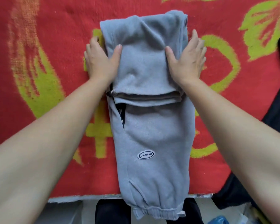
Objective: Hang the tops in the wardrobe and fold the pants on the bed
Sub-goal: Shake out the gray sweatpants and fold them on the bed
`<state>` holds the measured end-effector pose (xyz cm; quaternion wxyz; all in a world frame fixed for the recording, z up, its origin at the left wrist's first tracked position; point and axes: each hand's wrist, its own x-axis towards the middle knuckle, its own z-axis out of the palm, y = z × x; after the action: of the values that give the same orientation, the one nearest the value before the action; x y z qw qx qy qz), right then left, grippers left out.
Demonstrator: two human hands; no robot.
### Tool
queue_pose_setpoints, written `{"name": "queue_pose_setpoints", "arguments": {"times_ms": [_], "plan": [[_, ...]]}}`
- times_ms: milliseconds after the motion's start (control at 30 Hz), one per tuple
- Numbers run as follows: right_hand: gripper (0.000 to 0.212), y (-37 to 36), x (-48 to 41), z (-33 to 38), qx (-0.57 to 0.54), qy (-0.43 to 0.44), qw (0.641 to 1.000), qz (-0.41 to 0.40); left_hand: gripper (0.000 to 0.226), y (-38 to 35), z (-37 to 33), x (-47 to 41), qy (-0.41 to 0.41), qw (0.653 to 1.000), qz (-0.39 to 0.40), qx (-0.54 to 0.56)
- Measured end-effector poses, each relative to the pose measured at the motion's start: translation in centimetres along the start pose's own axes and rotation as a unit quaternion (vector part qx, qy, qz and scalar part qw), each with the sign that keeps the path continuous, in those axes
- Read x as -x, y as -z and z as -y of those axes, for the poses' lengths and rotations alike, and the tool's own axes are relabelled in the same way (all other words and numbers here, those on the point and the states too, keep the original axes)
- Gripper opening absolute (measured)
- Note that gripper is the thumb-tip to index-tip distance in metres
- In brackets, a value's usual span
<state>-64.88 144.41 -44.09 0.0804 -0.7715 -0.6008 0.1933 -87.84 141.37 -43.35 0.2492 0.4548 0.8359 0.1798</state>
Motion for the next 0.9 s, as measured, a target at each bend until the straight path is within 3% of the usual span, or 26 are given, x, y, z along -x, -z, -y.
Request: {"name": "queue_pose_setpoints", "arguments": {"times_ms": [100,233,300,367,433,533,633,767,900], "plan": [[0.1,1.3,-2.8,0.8,-0.069,-0.043,0.995,0.049,0.07,1.2,-1.1,-1.8,0.063,0.986,0.065,0.14],[0.093,3.9,-6.2,2.1,-0.206,-0.12,0.959,0.15,0.072,2.8,-2.9,-3.9,0.18,0.927,0.156,0.289],[0.079,5.5,-6.9,2.2,-0.261,-0.146,0.932,0.203,0.049,3.9,-3.6,-4.1,0.184,0.914,0.185,0.309],[0.044,7.0,-6.7,2.3,-0.297,-0.116,0.921,0.222,0.023,5.0,-4.4,-3.5,0.18,0.908,0.198,0.323],[0.023,8.8,-5.4,2.3,-0.335,-0.076,0.911,0.227,0.026,6.5,-5.0,-2.2,0.157,0.908,0.201,0.332],[0.023,12.0,-2.4,1.8,-0.361,-0.028,0.904,0.226,0.024,9.4,-5.6,1.0,0.119,0.911,0.203,0.338],[0.023,15.1,1.7,0.4,-0.338,0.021,0.921,0.192,0.035,12.0,-5.6,6.0,0.04,0.929,0.171,0.325],[0.026,17.3,9.5,-3.0,-0.147,0.164,0.971,0.091,0.039,13.1,-3.0,14.1,-0.057,0.968,0.119,0.213],[0.028,16.0,17.7,-9.5,-0.066,0.277,0.955,0.081,0.045,11.0,2.6,23.5,-0.13,0.986,0.065,0.08]]}}
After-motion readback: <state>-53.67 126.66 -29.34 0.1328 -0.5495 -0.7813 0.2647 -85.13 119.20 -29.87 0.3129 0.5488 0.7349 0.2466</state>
